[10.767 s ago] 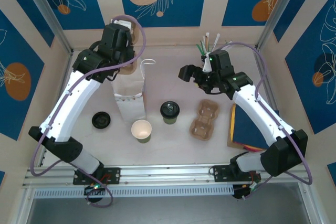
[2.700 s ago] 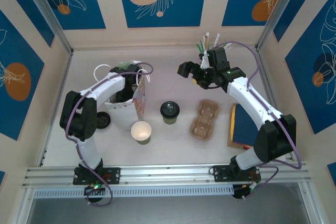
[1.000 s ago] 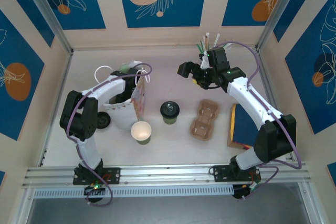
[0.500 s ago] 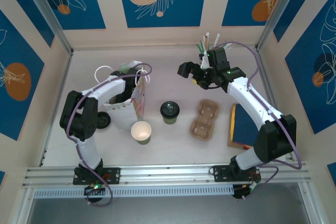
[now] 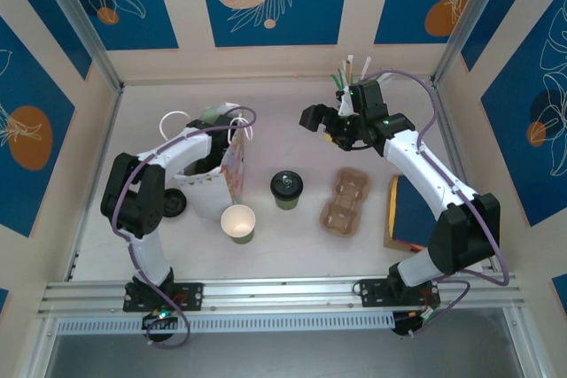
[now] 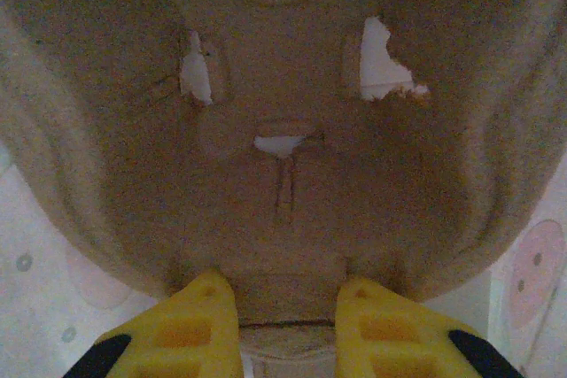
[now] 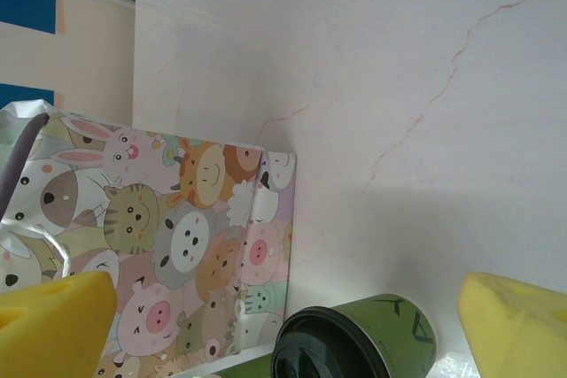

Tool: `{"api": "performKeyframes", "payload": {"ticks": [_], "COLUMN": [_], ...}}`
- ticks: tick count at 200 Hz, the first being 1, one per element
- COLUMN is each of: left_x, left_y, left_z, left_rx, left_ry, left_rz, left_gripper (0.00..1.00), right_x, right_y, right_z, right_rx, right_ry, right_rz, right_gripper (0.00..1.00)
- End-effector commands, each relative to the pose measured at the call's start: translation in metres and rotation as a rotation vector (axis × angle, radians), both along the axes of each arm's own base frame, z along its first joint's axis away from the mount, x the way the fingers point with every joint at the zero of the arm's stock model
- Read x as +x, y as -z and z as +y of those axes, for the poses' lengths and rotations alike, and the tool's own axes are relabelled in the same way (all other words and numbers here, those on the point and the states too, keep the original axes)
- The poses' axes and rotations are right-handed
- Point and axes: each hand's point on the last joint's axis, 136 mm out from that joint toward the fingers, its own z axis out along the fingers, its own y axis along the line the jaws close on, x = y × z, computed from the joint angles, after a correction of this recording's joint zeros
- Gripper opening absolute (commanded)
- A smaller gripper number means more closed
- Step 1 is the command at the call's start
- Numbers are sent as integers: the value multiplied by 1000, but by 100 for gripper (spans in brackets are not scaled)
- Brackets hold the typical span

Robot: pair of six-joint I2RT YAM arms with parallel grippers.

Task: Pack the takeout coffee

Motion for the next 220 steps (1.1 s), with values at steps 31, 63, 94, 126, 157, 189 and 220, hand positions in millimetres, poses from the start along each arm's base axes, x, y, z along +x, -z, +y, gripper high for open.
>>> {"api": "performKeyframes", "payload": {"ticks": [31, 63, 94, 126, 157, 189, 220], "left_x": [-19, -18, -17, -16, -13, -10, -6], "left_y": [34, 33, 29, 22, 14, 2, -10], "left_z": [16, 15, 14, 14, 14, 13, 14], "left_rx": [55, 52, 48, 47, 45, 41, 45], "left_ry": [-6, -6, -7, -9, -11, -14, -11], "left_rz": [105, 102, 94, 82, 68, 46, 28], "left_gripper": [20, 21, 25, 34, 40, 42, 47], "right_x": [-9, -10, -12, -11, -11, -12, -12], "right_y": [-3, -3, -1, -1, -2, 0, 1], "right_z": [0, 0, -1, 1, 1, 0, 0], "right_rx": [-2, -3, -4, 2, -1, -3, -4], "right_ry": [-18, -18, -13, -20, -19, -16, -15], "right_rz": [-2, -2, 1, 1, -2, 3, 3], "right_gripper": [99, 99, 99, 99, 99, 99, 99]}}
